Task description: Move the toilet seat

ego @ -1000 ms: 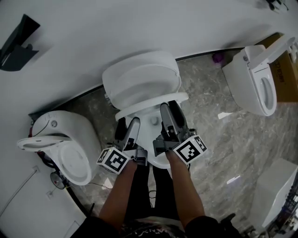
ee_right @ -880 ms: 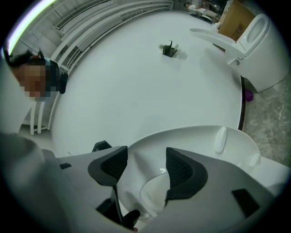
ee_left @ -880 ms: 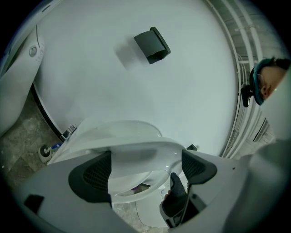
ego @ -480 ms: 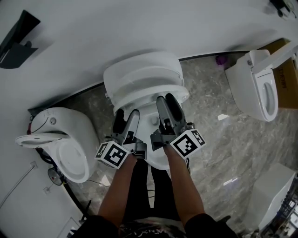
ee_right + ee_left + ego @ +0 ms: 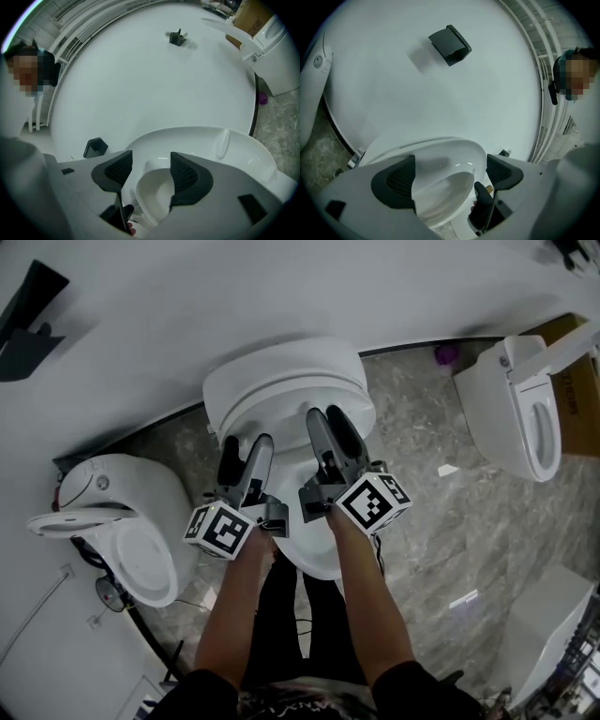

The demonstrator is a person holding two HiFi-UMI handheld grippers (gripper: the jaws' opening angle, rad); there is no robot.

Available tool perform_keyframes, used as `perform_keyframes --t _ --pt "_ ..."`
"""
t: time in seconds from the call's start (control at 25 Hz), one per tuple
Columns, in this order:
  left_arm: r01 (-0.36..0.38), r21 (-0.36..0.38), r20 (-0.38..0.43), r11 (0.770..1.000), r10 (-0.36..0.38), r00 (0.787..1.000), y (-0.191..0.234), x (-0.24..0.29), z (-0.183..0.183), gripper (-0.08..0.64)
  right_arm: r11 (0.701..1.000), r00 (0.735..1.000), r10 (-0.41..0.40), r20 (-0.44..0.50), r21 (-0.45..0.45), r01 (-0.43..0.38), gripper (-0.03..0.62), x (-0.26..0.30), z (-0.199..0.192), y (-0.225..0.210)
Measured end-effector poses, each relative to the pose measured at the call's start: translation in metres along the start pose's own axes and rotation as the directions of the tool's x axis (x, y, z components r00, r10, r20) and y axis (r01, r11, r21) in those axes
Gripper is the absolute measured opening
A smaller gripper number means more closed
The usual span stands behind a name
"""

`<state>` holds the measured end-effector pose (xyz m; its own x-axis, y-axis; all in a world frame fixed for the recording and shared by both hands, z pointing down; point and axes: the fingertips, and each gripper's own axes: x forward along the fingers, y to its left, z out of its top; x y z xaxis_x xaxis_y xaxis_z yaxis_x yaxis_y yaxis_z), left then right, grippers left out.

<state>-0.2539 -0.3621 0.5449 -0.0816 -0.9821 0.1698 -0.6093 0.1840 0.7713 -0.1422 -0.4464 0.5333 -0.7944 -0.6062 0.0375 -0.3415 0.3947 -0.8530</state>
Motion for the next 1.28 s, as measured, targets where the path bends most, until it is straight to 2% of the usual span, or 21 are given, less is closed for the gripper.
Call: perform_keyframes --t 0.28,0.56,0.68,0.88,1.0,1.08,1.16,1.28 --pt "-0.010 0.039 0.002 0.999 0.010 1.000 0.001 0.003 0.000 0.483 0.998 0.999 -0.044 -0.022 -0.049 0.043 0.222 0.005 0.001 -0.005" --pt "0.007 0.056 0.019 0.998 -0.008 1.000 -0.004 -0.002 0.004 0.482 0.998 0.999 -0.023 -0.040 -0.065 0.021 0.224 0.001 -0.002 0.002" --pt "0.015 0.074 0.018 0.997 -0.016 1.000 -0.011 -0.007 0.008 0.482 0.997 1.000 0.011 -0.029 -0.080 -0.014 0.224 -0.004 -0.001 0.013" --pt "0.056 0.159 0.008 0.986 -0.058 0.998 -0.041 -0.024 0.023 0.482 0.986 0.999 0.033 -0.042 -0.163 -0.040 0.224 -0.022 0.009 0.050" --pt "0.107 0.243 -0.005 0.964 -0.109 0.994 -0.070 -0.033 0.034 0.482 0.964 0.996 0.066 -0.053 -0.255 -0.077 0.224 -0.033 0.021 0.081" --pt "0.144 0.308 -0.021 0.940 -0.144 0.989 -0.091 -0.040 0.041 0.482 0.938 0.995 0.072 -0.068 -0.334 -0.091 0.224 -0.040 0.028 0.102" --pt "0.181 0.378 -0.039 0.908 -0.180 0.983 -0.114 -0.047 0.049 0.482 0.905 0.994 0.073 -0.081 -0.414 -0.101 0.224 -0.050 0.037 0.123" --pt "0.238 0.477 -0.075 0.846 -0.231 0.970 -0.150 -0.062 0.063 0.482 0.846 0.994 0.070 -0.089 -0.523 -0.107 0.224 -0.067 0.053 0.155"
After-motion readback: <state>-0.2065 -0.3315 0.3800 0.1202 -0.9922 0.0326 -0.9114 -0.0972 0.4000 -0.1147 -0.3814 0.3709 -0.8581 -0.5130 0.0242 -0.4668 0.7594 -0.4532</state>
